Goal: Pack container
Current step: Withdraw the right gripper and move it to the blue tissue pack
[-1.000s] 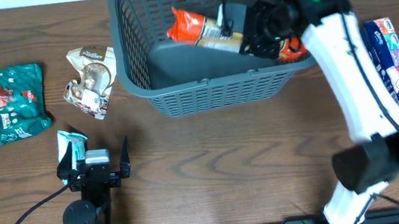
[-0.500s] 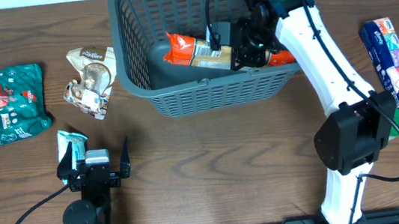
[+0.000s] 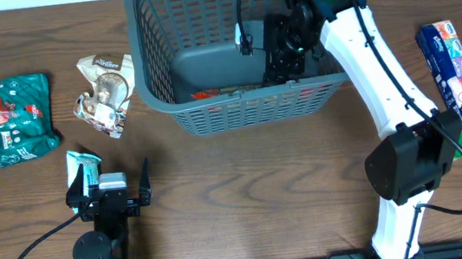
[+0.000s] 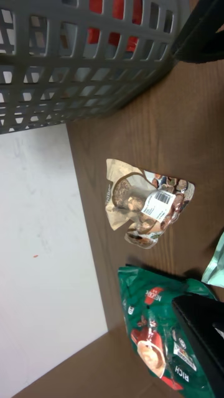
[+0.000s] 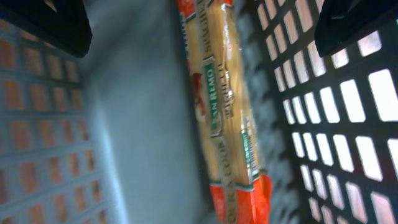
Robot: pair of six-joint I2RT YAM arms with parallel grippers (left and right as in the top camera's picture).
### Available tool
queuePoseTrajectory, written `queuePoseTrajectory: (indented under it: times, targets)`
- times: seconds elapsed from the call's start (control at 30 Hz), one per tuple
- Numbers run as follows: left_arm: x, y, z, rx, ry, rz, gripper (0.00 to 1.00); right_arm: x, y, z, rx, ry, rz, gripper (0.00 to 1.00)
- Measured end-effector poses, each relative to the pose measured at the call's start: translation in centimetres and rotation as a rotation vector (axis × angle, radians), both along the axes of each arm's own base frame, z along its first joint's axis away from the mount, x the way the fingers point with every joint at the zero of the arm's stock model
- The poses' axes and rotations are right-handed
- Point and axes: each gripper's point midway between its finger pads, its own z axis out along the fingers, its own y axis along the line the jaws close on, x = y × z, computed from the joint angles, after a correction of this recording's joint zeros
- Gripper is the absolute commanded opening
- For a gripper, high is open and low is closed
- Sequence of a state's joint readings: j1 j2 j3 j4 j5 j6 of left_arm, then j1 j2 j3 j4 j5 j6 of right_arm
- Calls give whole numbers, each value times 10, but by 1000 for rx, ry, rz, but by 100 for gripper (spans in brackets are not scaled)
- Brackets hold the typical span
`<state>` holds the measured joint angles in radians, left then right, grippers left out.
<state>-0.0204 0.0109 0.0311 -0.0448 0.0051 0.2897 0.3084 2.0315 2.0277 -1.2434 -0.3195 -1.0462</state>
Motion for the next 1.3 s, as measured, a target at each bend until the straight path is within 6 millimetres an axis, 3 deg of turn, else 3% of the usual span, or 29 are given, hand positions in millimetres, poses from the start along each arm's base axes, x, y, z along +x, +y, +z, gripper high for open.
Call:
queuePoseTrajectory:
  times: [0.13,0.2,0.27,0.33,0.4,0.5,0.6,0.7,0.83,1.13,1.3]
  targets:
    - [0,0,0,0,0,0,99,20,3,25,49,-99,-92,99]
    - [0,0,0,0,0,0,99,33,-1,45,68,-166,-182,99]
    - [0,0,0,0,0,0,99,51,-15,77,83,-263,-362,99]
    - [0,0,0,0,0,0,99,55,-42,111,82,-343,-572,99]
    - [0,0,0,0,0,0,99,47,-73,142,82,-402,-752,99]
    - [0,0,0,0,0,0,99,14,-141,180,51,-456,-1029,99]
    - [0,0,0,0,0,0,99,-23,-210,199,13,-467,-1271,99]
    - [0,0,0,0,0,0,99,-58,-276,202,-45,-454,-1496,99]
    - [0,0,0,0,0,0,99,-83,-331,190,-88,-395,-1676,99]
    - [0,0,0,0,0,0,99,-93,-412,150,-64,-255,-1879,99]
    - [0,0,0,0,0,0,99,-91,-432,112,-59,-123,-1931,99]
